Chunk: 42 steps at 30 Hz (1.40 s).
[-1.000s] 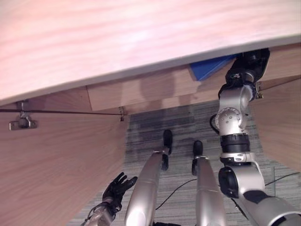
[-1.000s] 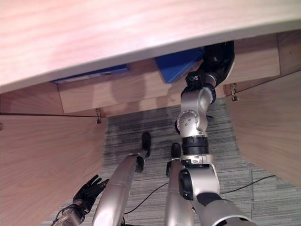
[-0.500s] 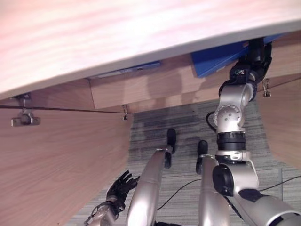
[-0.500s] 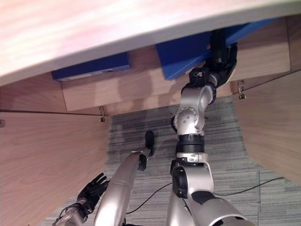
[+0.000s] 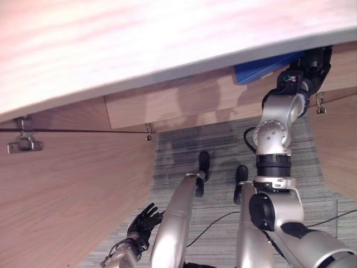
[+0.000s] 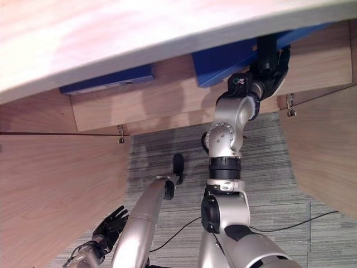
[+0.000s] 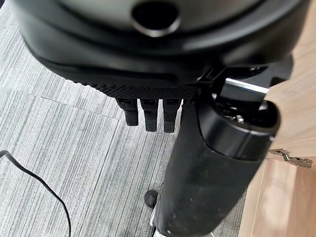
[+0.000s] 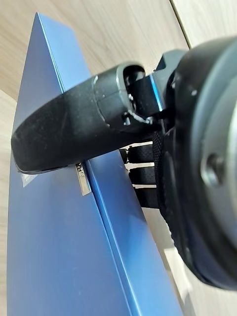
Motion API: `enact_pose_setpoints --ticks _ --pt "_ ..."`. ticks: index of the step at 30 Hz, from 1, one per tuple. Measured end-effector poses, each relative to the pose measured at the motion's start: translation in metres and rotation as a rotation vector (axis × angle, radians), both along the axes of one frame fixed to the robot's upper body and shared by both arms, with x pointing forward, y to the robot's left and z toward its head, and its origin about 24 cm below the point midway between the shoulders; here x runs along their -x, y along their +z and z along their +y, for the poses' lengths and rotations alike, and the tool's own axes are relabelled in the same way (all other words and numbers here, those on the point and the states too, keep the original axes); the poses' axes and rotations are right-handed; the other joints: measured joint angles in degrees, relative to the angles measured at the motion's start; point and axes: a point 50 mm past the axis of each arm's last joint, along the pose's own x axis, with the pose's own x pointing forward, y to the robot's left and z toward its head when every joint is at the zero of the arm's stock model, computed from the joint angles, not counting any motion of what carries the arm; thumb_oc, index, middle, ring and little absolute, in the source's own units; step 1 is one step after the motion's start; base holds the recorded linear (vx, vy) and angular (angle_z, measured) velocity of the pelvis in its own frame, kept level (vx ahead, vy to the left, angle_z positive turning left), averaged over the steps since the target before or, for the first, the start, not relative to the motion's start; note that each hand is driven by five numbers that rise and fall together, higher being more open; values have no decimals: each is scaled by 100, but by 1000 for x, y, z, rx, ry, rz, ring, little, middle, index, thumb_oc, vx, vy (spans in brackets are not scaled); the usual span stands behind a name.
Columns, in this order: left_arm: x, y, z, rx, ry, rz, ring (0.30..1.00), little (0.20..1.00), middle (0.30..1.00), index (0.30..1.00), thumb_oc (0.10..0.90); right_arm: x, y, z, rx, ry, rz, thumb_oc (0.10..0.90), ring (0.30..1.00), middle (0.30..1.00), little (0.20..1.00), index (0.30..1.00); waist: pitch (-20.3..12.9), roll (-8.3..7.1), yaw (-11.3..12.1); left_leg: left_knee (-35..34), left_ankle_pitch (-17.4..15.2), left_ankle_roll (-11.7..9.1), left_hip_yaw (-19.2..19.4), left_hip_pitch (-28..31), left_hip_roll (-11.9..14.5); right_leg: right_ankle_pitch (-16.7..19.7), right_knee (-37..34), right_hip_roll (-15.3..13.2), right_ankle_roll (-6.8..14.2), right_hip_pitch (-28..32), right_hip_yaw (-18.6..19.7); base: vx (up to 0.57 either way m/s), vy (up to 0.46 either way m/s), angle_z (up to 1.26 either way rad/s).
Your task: Put the empty folder in the office cabinet
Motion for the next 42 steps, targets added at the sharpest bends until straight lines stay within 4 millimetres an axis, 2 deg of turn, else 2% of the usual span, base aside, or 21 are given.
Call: enact_pose_setpoints --ticks 7,10,11,19,24,27,32,38,41,42 --pt "0 0 1 -4 -1 -1 900 900 900 900 800 2 21 4 -13 1 -55 400 300 300 300 300 -1 2 5 142 -9 -7 -20 -192 4 -22 154 6 4 -196 -4 -17 8 0" --pt "0 0 1 -4 -3 1 900 900 900 900 800 3 23 3 -2 -13 -59 400 300 300 300 300 -1 2 39 227 -27 -14 -18 -246 2 -65 260 -2 -23 -253 -7 -6 11 2" --pt "0 1 2 -7 -4 0 900 900 900 900 800 3 22 4 -6 -11 -56 800 900 900 900 900 -1 2 49 263 -33 -10 -20 -261 2 -74 293 -7 -19 -266 -11 0 0 0" --pt "1 2 11 -32 0 6 900 900 900 900 800 0 22 -5 28 -23 -61 800 900 900 900 900 -1 2 136 300 -55 -43 -10 -302 -9 -75 349 -39 -30 -320 -17 -2 0 0" --pt "3 0 15 -33 17 18 900 900 900 900 800 -16 5 -13 162 18 8 800 900 900 900 900 -1 2 109 388 -66 5 -5 -302 -7 -76 352 -50 -29 -270 -20 0 0 0" --pt "5 0 17 -9 50 16 900 900 900 900 800 -26 -5 -20 307 44 52 800 900 900 900 900 -1 1 -6 390 -64 7 -5 -296 -3 -64 325 -52 -46 -240 -30 -7 -7 -2" --pt "8 0 17 -7 50 13 900 900 900 900 800 -25 -7 -3 288 126 14 800 900 900 900 900 -1 1 -156 358 -105 -10 73 -298 25 -50 308 -128 -71 -293 -75 -14 -17 -9" --pt "11 0 21 -15 47 30 900 900 900 900 800 -22 0 -8 303 111 -18 800 900 900 900 900 -1 1 -166 363 -113 25 163 -421 35 -23 218 -198 -87 -415 -80 -5 -4 -6" --pt "13 1 29 -36 43 36 900 900 900 900 800 -29 -4 -21 479 110 37 800 900 900 900 900 1 -4 -184 335 -106 38 149 -377 37 36 144 -200 1 -358 -96 0 0 0" --pt "15 0 29 -37 45 41 900 900 900 900 800 -33 -10 -36 668 104 111 800 900 900 900 900 1 -4 -175 301 -104 41 136 -307 35 53 74 -197 -8 -266 -100 -15 -18 -5"
